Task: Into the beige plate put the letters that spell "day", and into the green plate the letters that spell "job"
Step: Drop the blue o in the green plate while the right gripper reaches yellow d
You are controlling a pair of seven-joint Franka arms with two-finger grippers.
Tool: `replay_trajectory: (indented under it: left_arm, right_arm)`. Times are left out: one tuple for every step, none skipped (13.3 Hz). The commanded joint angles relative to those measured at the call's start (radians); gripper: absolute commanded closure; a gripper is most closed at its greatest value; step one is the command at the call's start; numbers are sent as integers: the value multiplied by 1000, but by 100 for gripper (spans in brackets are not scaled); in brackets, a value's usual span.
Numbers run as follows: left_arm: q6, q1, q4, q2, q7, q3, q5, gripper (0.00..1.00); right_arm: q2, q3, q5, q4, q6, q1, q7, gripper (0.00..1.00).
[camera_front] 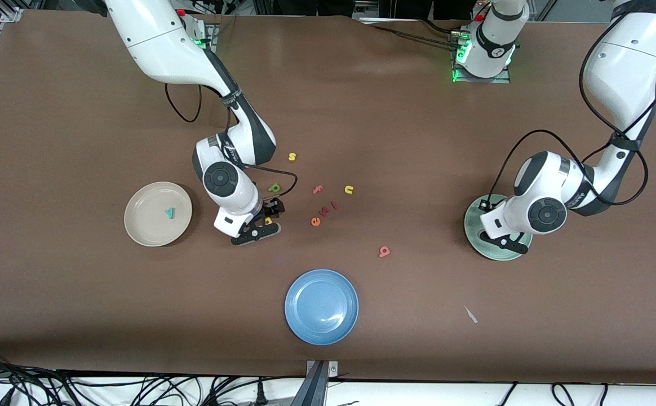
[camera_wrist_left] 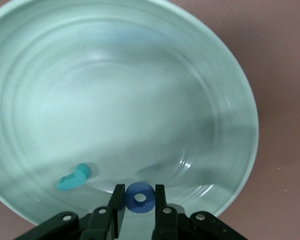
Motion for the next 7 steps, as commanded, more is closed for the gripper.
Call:
replay_trajectory:
  left_arm:
    - [13, 13, -5, 7, 11, -10, 31, 97]
    - [13, 13, -6, 9, 11, -10, 31, 97]
    - [13, 13, -6, 9, 11, -10, 31, 91]
    - [12, 12, -5, 9, 9, -10, 30, 79]
    - [12, 12, -5, 9, 7, -11, 27, 54]
    - [12, 12, -5, 9, 0, -11, 17, 26]
    - [12, 12, -5, 9, -3, -11, 14, 0]
  right_arm:
    - [29, -5, 0, 39, -3, 13, 5, 1]
    - [29, -5, 0, 39, -3, 13, 6, 2]
    - [31, -5, 0, 39, -2, 13, 6, 4]
    - [35, -5, -2, 39, 6, 14, 6, 5]
    - [37, -5, -2, 39, 24, 13, 5, 8]
    - [37, -5, -3, 38, 27, 13, 3, 13]
    - [37, -5, -2, 38, 27, 13, 5, 14]
